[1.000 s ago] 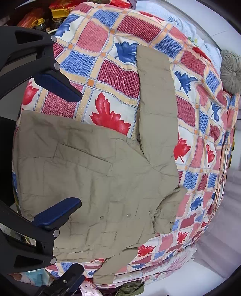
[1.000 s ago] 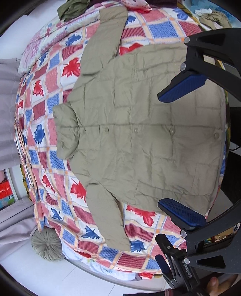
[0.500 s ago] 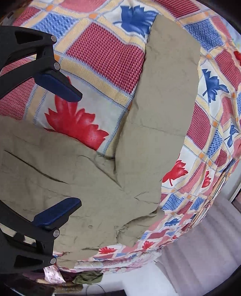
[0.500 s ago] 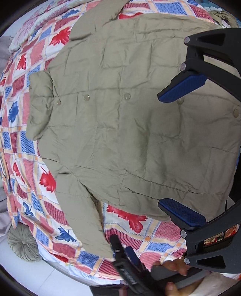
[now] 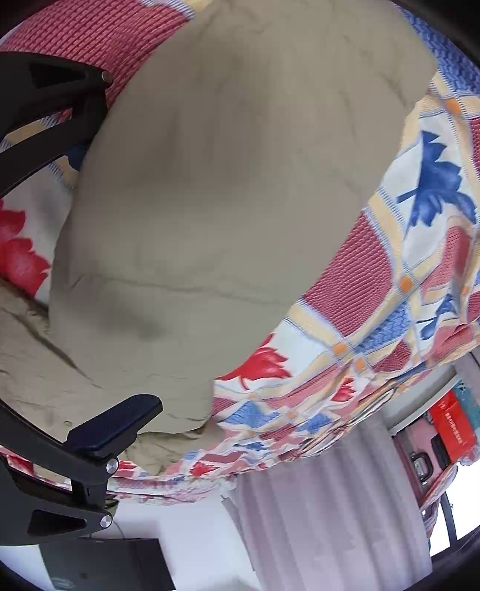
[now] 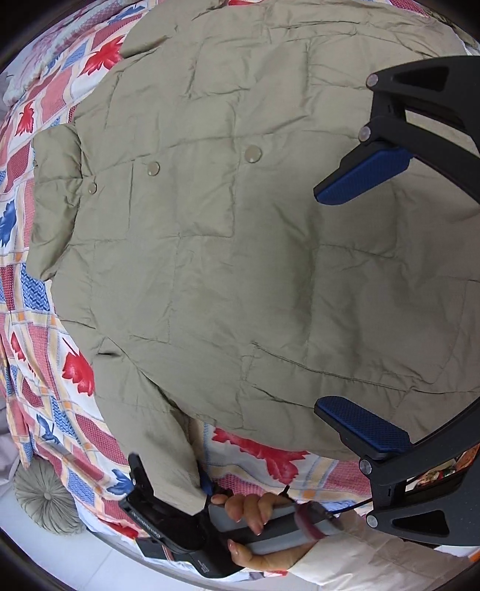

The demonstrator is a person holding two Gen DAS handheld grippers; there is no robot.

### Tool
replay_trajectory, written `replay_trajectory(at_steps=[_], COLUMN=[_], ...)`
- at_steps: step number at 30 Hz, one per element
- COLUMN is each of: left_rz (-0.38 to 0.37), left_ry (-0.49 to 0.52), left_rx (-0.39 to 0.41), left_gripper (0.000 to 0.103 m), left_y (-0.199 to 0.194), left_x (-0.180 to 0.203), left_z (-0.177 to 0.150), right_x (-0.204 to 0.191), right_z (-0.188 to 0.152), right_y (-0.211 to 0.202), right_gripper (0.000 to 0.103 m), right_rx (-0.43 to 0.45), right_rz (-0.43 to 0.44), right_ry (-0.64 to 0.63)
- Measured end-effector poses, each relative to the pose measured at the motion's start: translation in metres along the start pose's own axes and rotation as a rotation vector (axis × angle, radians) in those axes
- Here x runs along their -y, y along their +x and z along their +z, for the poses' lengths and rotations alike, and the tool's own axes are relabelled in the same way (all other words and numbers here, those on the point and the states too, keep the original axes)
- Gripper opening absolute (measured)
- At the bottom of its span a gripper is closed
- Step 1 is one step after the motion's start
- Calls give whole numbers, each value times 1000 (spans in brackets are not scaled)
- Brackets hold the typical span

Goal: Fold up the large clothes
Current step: 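Grasp the jacket side and sleeve nearest the left tool and lift it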

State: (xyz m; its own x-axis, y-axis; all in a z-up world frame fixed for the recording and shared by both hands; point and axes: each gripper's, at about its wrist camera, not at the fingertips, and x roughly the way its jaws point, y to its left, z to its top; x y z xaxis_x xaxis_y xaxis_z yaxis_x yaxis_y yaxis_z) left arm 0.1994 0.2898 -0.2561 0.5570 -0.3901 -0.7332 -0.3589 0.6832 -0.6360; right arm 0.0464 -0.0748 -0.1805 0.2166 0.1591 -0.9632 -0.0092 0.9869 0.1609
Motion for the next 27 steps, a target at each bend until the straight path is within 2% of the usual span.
replay_trajectory(at_steps=[4,8,10,12,13,14,15,16,17,18,22,24,27], left_rz=[102,250,286,254,247,260,284,296,314,316,245,170,73], left_ry=[-6,-69,-117,-133,-135,-127,-100,-67,-24,13,133,192,306], left_rx=[94,169,175,144,137,140,156,169,189,211,267,272,263], left_gripper=[103,101,75,21,16,15,9,9,9,9,9,9,9], left_y=[-12,-15,-11,-8,-10,-11,-15,-21,-29,-38,-76,-88,-96], left_x=[-22,-54,-69,-81,-86,-84,-78,-72,-62,-51,-5,23,69], left_z=[37,64,71,75,73,74,75,74,72,70,58,55,42], right_x=[-2,-10,-18,-27,-31,-35,-40,-45,-49,-51,-59,-62,-64], right_z=[17,45,64,82,90,98,106,113,120,126,138,138,135], right_y=[5,15,22,28,31,33,37,43,49,58,86,106,131], right_gripper=[103,103,103,103,99,93,70,34,20,14,14,13,13], right_rx=[27,69,93,118,133,149,158,152,139,128,105,67,29], right_rz=[7,35,60,81,100,121,140,149,164,193,257,298,313], right_ry=[4,-8,-16,-17,-13,-9,-7,-4,7,32,91,113,128])
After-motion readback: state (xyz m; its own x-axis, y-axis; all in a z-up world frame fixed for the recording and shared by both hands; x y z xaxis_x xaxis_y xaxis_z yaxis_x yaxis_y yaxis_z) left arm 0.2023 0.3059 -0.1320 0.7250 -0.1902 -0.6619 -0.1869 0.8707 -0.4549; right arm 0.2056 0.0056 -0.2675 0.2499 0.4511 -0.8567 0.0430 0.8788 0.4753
